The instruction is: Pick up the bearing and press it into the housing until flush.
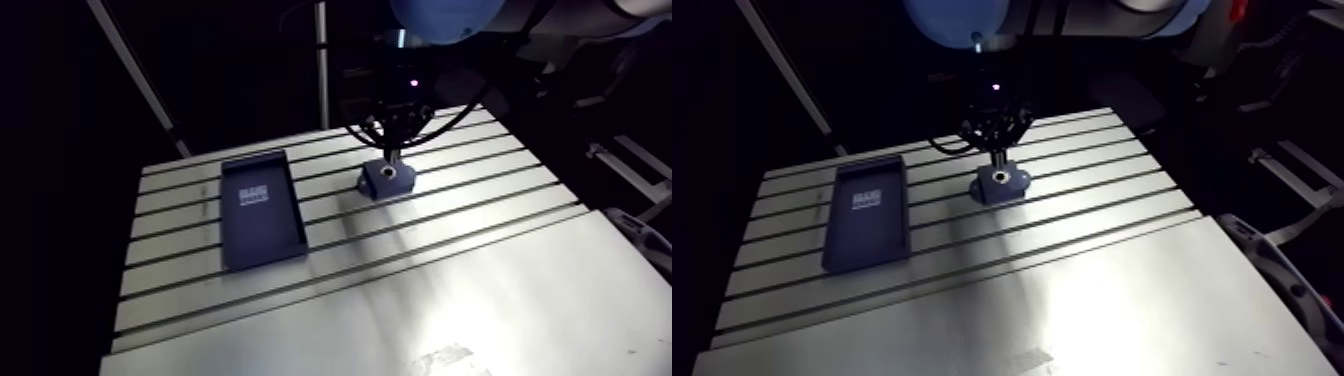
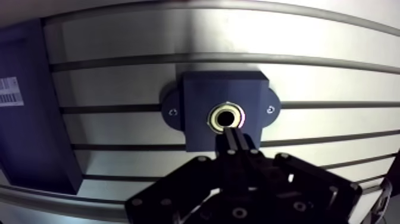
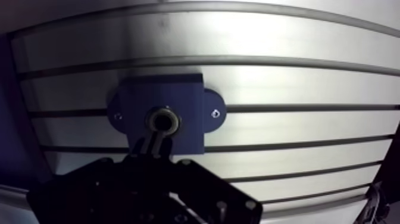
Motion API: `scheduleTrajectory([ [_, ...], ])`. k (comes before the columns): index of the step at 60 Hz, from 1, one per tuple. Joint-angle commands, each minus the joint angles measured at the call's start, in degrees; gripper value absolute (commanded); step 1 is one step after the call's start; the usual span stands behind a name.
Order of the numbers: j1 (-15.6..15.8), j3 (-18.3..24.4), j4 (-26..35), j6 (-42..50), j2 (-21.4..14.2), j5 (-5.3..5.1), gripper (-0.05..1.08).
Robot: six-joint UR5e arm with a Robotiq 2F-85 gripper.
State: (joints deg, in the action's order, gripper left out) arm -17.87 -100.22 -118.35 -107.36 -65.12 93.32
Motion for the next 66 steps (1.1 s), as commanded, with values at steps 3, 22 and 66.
scheduleTrajectory([
  [3, 0.1, 1.0, 2.5, 0.0, -0.2, 0.63, 0.02],
  [22, 0.4, 2.1, 5.5, 0.1, -2.2, 0.69, 0.0],
  [66, 0.9, 5.7, 21.1, 1.9, -16.0, -0.58, 0.0],
])
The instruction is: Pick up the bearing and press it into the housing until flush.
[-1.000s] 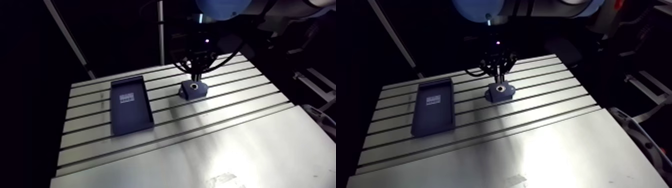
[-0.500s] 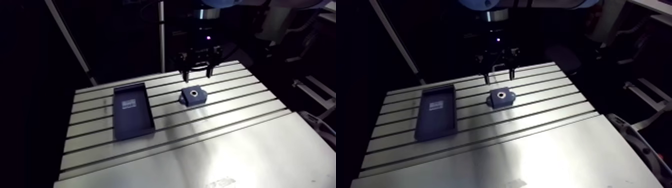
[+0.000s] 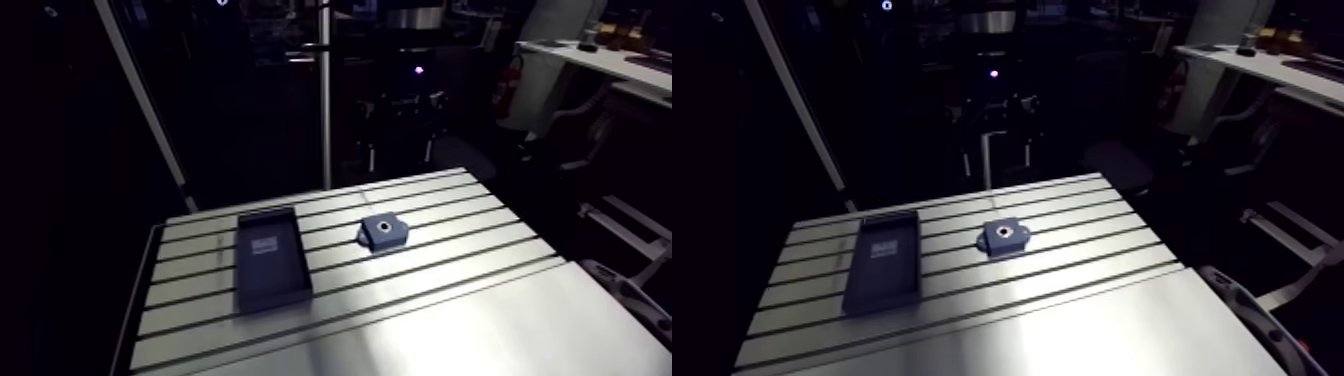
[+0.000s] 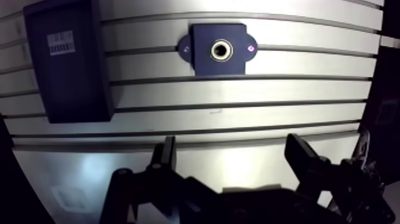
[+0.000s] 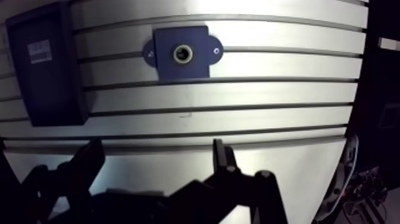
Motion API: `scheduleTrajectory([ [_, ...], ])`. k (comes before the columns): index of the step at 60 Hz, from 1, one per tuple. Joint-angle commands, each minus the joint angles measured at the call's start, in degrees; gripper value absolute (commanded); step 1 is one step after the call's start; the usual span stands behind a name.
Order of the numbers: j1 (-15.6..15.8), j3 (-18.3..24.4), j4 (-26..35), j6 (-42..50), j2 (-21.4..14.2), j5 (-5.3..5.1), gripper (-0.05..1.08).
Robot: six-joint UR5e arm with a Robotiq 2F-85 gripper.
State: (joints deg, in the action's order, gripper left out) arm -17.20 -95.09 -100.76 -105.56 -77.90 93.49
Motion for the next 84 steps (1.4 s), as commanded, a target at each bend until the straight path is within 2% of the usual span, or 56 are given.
scheduleTrajectory([
  [1, 0.2, 0.5, 3.5, 0.1, -3.2, -0.75, 0.0],
  [2, 0.5, 0.6, 4.2, 0.1, -3.6, -1.32, 0.0],
  [3, 0.5, 0.6, 4.2, 0.1, -3.6, -1.32, 0.0],
  [4, 1.0, 0.9, 4.7, 0.2, -4.0, -1.93, 0.0],
  [5, 1.0, 0.9, 4.7, 0.2, -4.0, -1.93, 0.0],
  [7, 2.1, 1.8, 6.0, 0.5, -4.5, -2.78, 0.0],
  [22, 5.6, 6.3, 9.6, 4.4, -4.8, -2.58, 0.0],
  [32, 8.5, 10.9, 11.5, 6.5, -4.7, -2.39, 0.0],
  [41, 10.3, 14.0, 13.9, 7.9, -4.5, -2.71, 0.0],
  [47, 11.6, 14.0, 14.3, 9.0, -4.4, -2.92, 0.0],
  [54, 13.5, 13.4, 14.2, 9.2, -4.5, -2.41, 0.0],
  [69, 13.8, 12.9, 14.1, 9.4, -4.9, -2.04, 0.0],
  [84, 14.0, 12.6, 14.3, 9.4, -5.7, -2.3, 0.01],
])
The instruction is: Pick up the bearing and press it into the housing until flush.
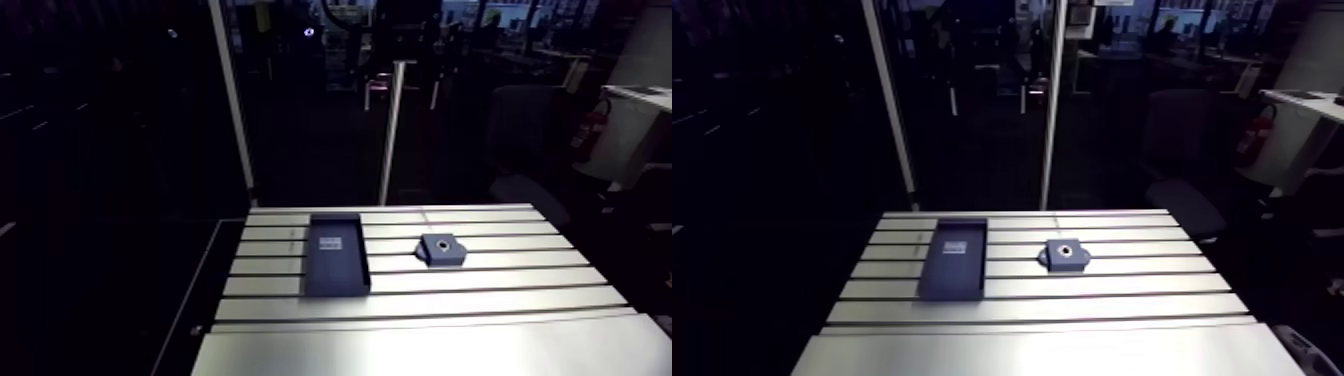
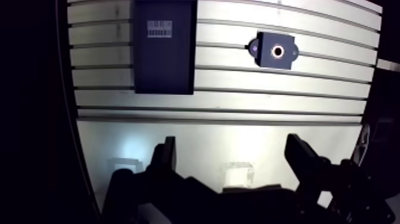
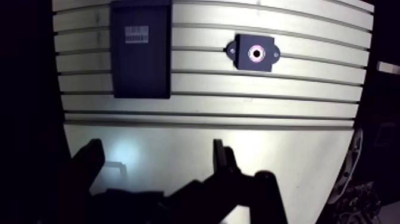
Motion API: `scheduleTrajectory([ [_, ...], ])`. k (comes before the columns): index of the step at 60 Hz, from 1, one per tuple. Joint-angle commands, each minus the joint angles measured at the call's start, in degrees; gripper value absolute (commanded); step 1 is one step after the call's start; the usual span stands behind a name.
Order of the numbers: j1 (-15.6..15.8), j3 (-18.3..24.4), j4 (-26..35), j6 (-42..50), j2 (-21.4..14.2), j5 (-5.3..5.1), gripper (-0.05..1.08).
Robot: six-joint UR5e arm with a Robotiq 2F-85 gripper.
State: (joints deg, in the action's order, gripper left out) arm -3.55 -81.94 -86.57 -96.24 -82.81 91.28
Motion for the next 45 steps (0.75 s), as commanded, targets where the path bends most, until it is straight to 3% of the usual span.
scheduleTrajectory([
  [1, 0.4, -0.6, 0.1, 0.0, -0.8, -0.09, 0.01],
  [24, 0.5, -1.1, 0.1, 0.0, -1.1, 0.08, 0.01],
  [45, 0.5, -1.2, 0.0, 0.0, -0.9, -0.36, 0.01],
])
